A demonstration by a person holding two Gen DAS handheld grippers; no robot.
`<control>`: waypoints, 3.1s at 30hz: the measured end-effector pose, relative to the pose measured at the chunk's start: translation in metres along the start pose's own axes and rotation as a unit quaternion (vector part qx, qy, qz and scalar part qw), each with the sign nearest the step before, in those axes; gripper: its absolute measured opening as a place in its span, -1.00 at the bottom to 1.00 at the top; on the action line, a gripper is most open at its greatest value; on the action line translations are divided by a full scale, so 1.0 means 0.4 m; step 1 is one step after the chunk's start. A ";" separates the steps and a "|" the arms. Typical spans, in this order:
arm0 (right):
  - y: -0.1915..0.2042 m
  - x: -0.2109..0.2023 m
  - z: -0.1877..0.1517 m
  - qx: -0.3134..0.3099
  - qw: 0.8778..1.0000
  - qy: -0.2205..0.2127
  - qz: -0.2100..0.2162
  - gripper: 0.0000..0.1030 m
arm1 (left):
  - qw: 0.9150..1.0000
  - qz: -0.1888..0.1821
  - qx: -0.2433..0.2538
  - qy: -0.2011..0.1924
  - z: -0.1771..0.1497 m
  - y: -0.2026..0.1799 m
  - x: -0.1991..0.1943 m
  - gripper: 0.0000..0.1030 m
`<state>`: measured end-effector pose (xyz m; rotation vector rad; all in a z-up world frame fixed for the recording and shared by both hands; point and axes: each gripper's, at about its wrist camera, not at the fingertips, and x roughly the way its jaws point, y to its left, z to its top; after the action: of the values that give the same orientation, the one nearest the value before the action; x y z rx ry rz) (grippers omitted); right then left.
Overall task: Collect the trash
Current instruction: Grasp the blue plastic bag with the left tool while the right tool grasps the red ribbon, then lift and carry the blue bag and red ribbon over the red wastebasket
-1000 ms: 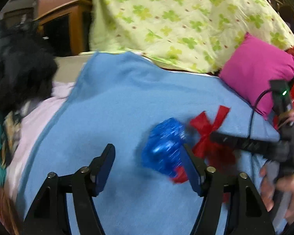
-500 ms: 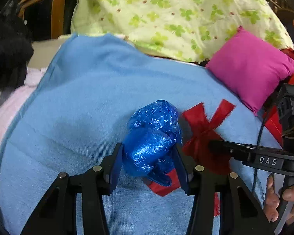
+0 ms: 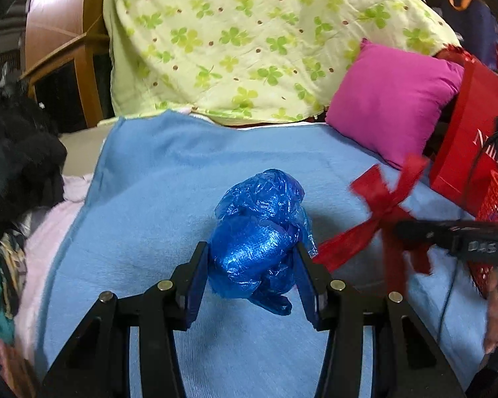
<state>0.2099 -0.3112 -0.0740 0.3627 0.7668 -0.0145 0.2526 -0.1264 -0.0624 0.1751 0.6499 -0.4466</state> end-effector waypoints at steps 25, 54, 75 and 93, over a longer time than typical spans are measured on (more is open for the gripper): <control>-0.074 -0.806 -0.294 0.045 0.967 -0.225 -0.112 -0.41 | 0.989 -0.066 0.108 -0.070 0.026 -0.417 -0.416 0.00; -0.135 -0.925 -0.387 0.089 0.953 -0.259 -0.129 -0.41 | 0.983 -0.080 0.151 -0.066 0.013 -0.531 -0.499 0.00; -0.167 -0.913 -0.403 0.111 0.952 -0.254 -0.128 -0.40 | 0.982 -0.080 0.163 -0.047 0.001 -0.567 -0.471 0.00; -0.196 -0.902 -0.414 0.125 0.952 -0.250 -0.122 -0.40 | 0.981 -0.078 0.174 -0.033 -0.004 -0.596 -0.447 0.00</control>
<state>-0.1742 -0.3733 0.0371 0.4785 0.2993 -0.4250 0.0174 -0.2765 0.0422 0.4423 0.5189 -0.7144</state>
